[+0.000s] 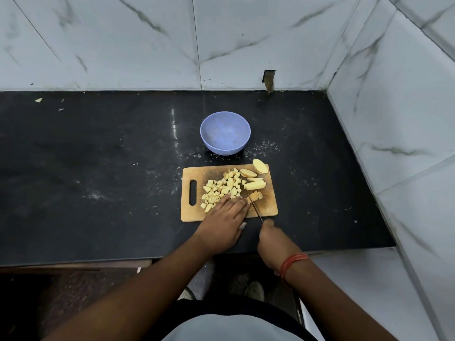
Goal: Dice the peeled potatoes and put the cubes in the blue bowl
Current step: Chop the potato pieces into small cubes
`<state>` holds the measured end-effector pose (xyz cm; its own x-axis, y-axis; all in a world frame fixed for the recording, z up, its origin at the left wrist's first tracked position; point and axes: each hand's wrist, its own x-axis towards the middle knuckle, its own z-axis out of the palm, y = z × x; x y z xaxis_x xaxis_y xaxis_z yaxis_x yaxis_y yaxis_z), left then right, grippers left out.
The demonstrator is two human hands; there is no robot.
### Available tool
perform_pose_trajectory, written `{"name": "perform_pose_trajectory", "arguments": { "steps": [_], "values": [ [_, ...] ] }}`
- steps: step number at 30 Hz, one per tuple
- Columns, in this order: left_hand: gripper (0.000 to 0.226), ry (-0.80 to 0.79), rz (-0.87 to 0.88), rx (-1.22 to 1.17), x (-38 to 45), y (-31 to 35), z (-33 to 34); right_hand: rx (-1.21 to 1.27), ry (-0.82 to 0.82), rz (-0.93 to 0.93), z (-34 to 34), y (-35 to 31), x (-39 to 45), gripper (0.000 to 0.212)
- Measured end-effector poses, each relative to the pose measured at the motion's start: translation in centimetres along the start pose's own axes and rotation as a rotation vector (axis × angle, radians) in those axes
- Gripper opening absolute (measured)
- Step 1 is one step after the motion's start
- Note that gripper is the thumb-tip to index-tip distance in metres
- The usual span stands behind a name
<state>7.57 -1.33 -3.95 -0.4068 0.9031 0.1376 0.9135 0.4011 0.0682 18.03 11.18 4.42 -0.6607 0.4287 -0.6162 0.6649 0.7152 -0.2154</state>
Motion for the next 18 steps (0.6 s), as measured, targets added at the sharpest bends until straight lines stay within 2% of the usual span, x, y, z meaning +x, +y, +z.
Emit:
{"name": "perform_pose_trajectory", "arguments": {
  "steps": [6,9,18],
  "values": [
    [0.053,0.021,0.009,-0.009,0.1,-0.2,0.3,-0.029,-0.02,0.058,0.3,-0.7,0.5,0.037],
    [0.054,0.008,-0.005,-0.018,0.3,-0.1,0.3,-0.03,-0.039,0.101,-0.1,-1.2,1.2,0.047],
    [0.057,-0.026,-0.027,-0.036,0.2,-0.2,0.6,-0.095,-0.064,0.11,0.2,-1.8,1.6,0.059]
  ]
}}
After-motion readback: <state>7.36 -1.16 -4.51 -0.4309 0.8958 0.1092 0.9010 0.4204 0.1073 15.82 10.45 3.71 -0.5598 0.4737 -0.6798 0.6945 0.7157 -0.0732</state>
